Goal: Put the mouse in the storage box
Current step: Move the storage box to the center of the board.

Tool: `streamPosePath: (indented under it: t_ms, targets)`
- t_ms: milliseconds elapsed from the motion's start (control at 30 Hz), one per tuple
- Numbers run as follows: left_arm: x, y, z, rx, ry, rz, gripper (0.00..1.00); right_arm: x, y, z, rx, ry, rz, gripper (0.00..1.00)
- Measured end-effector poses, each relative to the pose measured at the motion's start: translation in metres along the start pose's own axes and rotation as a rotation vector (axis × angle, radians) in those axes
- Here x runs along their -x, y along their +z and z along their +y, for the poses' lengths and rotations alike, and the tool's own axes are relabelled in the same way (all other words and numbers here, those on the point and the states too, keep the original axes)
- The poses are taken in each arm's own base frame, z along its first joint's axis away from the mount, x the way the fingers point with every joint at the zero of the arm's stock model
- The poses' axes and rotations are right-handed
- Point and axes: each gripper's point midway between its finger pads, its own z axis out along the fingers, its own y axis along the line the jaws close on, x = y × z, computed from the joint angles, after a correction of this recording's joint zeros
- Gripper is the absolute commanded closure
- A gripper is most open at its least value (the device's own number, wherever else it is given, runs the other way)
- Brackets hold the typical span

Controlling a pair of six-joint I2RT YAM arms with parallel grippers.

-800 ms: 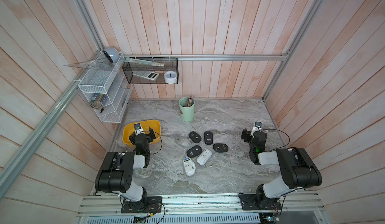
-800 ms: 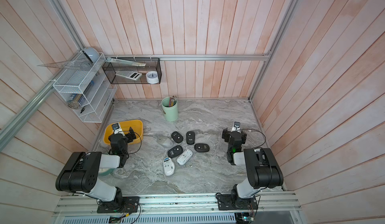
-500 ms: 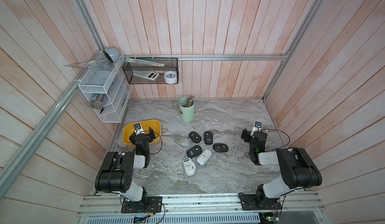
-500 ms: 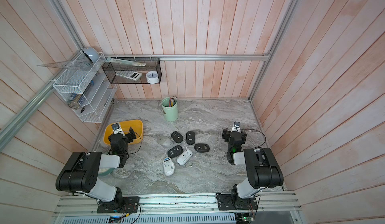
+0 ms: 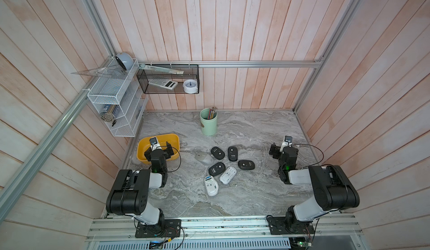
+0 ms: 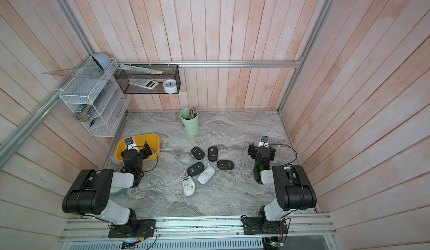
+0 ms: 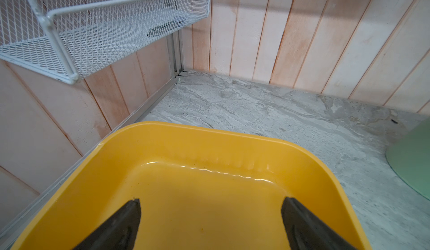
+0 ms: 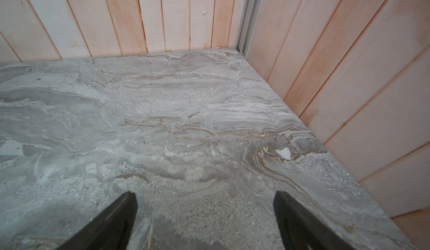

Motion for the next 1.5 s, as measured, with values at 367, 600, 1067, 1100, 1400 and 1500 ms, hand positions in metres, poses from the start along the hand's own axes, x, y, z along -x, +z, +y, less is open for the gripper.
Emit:
streamPosePath:
  t_ms: [367,600,1067,1100,1400,1500]
  targets:
    - [0.088,-0.1,-0.009,-0.088,-0.135,-0.281,0.0,0.042,-0.051,0.017,0.168,0.003,-0.138,0.02]
    - [0.137,-0.127,0.005,-0.057,-0.379,-0.227,0.0,0.106,-0.095,0.002,0.166,0.336,-0.143,0.02]
    - [0.054,-0.07,-0.015,0.03,-0.403,0.44,0.0,0.033,-0.131,0.021,0.322,0.623,0.297,0.02]
    - [0.049,-0.065,-0.02,0.03,-0.388,0.484,0.0,0.027,-0.135,0.029,0.354,0.61,0.332,0.02]
    - [0.022,-0.034,-0.066,-0.006,-0.25,0.692,0.0,-0.029,-0.175,0.092,0.537,0.405,0.49,0.02]
    - [0.006,-0.023,-0.078,-0.008,-0.218,0.757,0.0,-0.058,-0.177,0.096,0.535,0.364,0.555,0.02]
